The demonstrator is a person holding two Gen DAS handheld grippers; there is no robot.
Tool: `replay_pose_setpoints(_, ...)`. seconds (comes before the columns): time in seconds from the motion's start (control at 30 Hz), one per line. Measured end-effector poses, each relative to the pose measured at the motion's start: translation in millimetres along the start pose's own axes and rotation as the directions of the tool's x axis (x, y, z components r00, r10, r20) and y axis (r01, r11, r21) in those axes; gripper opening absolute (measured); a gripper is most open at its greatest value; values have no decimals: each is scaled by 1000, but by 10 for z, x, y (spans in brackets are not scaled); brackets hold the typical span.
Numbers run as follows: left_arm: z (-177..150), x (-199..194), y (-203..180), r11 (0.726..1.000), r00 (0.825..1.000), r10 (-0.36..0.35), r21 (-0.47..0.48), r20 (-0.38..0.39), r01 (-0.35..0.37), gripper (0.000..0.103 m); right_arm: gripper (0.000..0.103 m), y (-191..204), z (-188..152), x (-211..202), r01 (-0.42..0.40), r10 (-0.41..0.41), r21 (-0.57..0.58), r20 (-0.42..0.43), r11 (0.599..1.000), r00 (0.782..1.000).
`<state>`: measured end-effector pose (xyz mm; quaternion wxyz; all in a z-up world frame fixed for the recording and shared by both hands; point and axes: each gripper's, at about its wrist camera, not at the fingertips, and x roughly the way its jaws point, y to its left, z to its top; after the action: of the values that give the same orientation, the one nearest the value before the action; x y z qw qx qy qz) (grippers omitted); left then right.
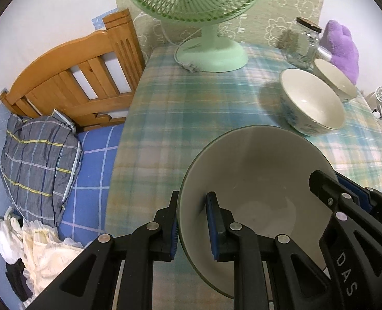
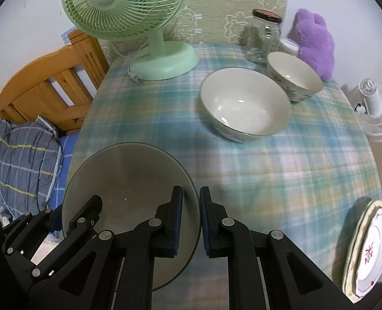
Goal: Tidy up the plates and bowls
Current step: 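Lift and carry the grey glass plate toward the plate stack with both tools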
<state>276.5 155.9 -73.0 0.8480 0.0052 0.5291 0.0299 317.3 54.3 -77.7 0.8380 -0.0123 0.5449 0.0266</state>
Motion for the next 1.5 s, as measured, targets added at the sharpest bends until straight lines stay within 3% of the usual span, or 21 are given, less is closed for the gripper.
replay_pose_setpoints(0.7, -516, -470, -1003, 999, 1000, -24, -29, 6, 24, 17, 17, -1089, -485, -569, 16, -15, -32, 11, 999, 1000)
replay_pose_setpoints(1.37, -878, -341, -1659, 997, 996, -71, -13, -53, 70, 17, 17, -1769, -887, -465, 66, -67, -14, -55, 998, 996)
replay_pose_setpoints(1.5, -932, -341, -1744, 999, 998, -46, 17, -40, 47, 17, 17, -1844, -952, -440, 68, -68, -4, -74, 998, 995)
